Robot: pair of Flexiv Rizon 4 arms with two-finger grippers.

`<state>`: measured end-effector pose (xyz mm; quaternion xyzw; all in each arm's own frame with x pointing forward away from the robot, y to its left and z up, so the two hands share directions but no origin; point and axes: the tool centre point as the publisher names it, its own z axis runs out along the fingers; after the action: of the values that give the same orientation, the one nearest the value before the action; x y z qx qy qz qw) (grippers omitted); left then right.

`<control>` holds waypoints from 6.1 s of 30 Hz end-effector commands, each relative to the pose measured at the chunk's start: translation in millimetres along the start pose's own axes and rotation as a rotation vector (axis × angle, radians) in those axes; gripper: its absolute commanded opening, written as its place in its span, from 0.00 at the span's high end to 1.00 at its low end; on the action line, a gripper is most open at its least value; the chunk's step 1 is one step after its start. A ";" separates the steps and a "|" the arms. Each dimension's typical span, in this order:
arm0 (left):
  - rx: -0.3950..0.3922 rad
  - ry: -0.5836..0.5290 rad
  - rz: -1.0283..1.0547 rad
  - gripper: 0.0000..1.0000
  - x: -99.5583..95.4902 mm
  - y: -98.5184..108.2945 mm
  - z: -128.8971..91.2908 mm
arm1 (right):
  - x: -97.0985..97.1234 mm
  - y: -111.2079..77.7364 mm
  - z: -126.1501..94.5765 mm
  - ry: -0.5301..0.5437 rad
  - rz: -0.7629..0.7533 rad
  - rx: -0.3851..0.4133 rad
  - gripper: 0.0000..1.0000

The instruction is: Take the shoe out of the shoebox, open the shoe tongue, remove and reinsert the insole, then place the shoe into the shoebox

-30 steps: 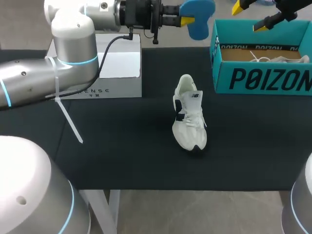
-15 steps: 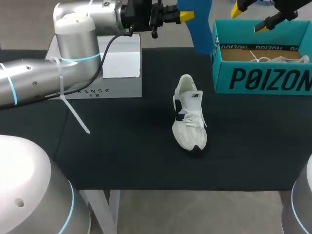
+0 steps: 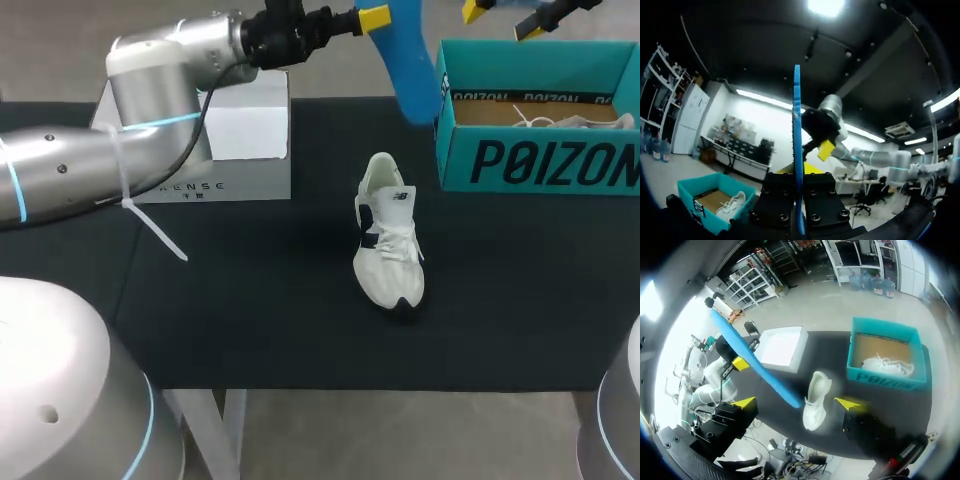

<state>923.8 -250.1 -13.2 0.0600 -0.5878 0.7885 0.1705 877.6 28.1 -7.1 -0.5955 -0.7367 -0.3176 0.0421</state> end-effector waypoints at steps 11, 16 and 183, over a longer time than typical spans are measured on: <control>-0.055 -0.215 -1.121 1.00 13.9 -14.7 -0.5 | -2.0 -4.2 8.0 0.016 0.025 -0.012 0.00; -0.207 -0.154 -1.336 1.00 9.2 -23.7 -11.1 | -0.6 -2.6 2.9 -0.006 0.006 -0.008 0.00; -0.468 -0.437 1.803 1.00 -49.6 52.0 -20.9 | 30.2 25.9 13.0 0.469 0.460 -0.176 0.00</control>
<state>960.9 -251.2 -77.1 -0.0862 -0.7291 0.6378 -0.2330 897.1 62.2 12.6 -0.6862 -0.5383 -0.4479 0.1970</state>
